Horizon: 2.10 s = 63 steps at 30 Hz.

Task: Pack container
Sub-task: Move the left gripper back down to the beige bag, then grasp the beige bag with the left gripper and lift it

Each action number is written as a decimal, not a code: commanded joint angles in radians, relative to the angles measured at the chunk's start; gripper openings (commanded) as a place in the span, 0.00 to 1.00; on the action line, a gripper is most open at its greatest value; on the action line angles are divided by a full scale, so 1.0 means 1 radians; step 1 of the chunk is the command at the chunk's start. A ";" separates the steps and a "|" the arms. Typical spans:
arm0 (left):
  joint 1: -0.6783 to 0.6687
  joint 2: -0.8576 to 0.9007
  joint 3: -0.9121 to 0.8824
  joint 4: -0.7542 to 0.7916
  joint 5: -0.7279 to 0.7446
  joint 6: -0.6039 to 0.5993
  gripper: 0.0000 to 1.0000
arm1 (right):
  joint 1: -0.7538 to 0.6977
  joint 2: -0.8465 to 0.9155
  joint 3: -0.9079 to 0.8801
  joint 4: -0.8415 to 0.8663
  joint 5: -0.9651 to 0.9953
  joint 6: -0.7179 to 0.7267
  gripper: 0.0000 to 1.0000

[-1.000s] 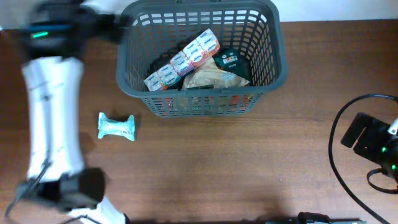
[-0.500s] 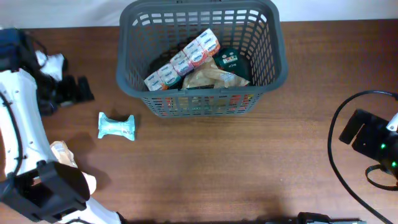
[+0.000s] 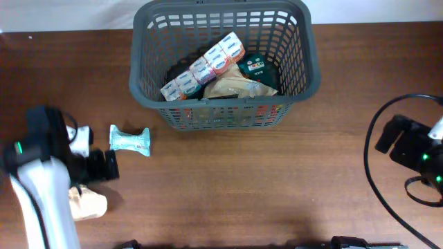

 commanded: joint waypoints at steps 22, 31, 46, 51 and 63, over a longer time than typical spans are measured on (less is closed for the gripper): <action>0.175 0.076 -0.406 0.739 -0.212 0.229 0.98 | 0.114 -0.041 0.000 0.014 0.072 -0.023 0.99; 0.278 0.269 -0.406 0.864 -0.074 0.232 0.90 | 0.113 -0.047 0.000 0.006 0.090 -0.024 0.99; 0.279 0.433 -0.406 0.921 -0.046 0.224 0.14 | 0.113 -0.050 0.000 -0.026 0.136 -0.023 0.99; 0.276 0.430 -0.391 0.917 -0.003 0.222 0.02 | 0.113 -0.050 0.000 -0.025 0.143 -0.023 0.99; 0.244 0.386 0.233 0.892 0.164 0.216 0.02 | 0.113 -0.047 0.000 -0.006 0.143 -0.023 0.99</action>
